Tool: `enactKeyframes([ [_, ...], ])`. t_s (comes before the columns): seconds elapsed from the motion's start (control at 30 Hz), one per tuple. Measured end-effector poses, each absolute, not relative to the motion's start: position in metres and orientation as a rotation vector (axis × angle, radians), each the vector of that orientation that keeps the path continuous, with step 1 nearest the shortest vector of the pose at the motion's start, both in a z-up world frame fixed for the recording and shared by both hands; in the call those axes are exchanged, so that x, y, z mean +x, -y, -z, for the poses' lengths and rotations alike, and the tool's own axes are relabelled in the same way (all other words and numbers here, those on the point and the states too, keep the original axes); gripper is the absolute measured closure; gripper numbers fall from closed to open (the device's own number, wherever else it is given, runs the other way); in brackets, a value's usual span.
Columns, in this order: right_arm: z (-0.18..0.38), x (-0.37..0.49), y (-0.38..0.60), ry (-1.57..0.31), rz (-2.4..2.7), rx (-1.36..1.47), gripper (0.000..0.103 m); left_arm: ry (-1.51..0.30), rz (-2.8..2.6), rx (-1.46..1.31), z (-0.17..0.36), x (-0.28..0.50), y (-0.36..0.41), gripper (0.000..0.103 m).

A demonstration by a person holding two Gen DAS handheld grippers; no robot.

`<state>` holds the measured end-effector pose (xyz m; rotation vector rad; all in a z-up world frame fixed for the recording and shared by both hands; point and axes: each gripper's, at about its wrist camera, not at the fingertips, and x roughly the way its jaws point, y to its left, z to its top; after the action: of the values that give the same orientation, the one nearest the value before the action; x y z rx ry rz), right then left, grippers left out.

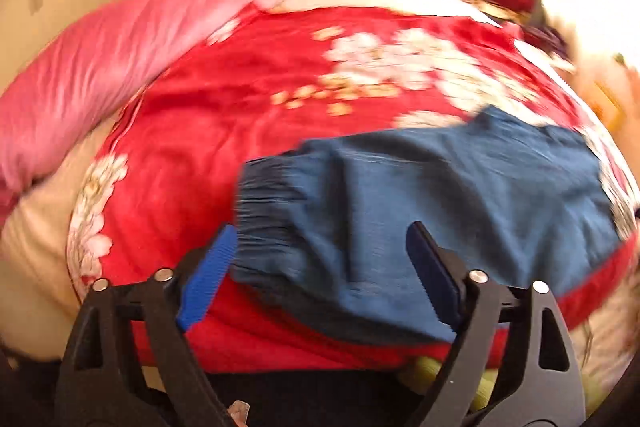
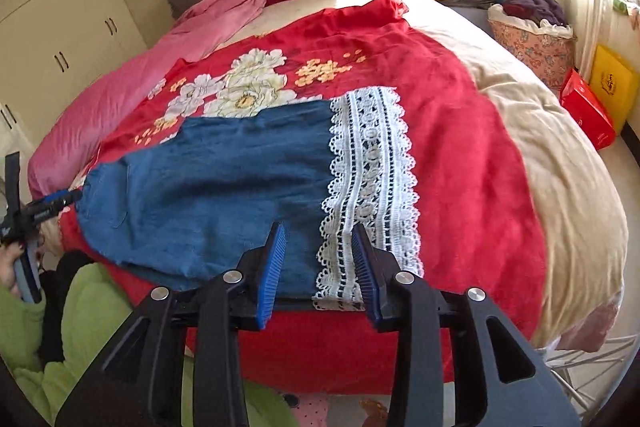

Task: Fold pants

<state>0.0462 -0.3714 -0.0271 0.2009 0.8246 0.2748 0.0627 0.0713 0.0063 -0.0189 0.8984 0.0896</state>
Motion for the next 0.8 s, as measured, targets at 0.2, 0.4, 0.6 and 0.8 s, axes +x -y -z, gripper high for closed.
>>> enactKeyframes([
  [0.2,0.055,0.051,0.385,-0.925,-0.227,0.224,0.068,-0.969,-0.096,-0.061,0.023,0.083,-0.084,0.065],
  [0.4,0.058,0.045,0.384,-0.921,-0.235,0.211,0.068,-0.957,-0.083,-0.119,0.019,0.076,-0.099,0.065],
  [0.6,0.031,0.027,0.374,-0.798,-0.301,0.127,0.068,-0.826,-0.057,0.0,-0.03,0.048,-0.054,0.064],
  [0.8,0.033,0.018,0.335,-0.796,-0.448,-0.058,0.068,-0.889,0.268,0.063,-0.025,0.051,0.034,0.059],
])
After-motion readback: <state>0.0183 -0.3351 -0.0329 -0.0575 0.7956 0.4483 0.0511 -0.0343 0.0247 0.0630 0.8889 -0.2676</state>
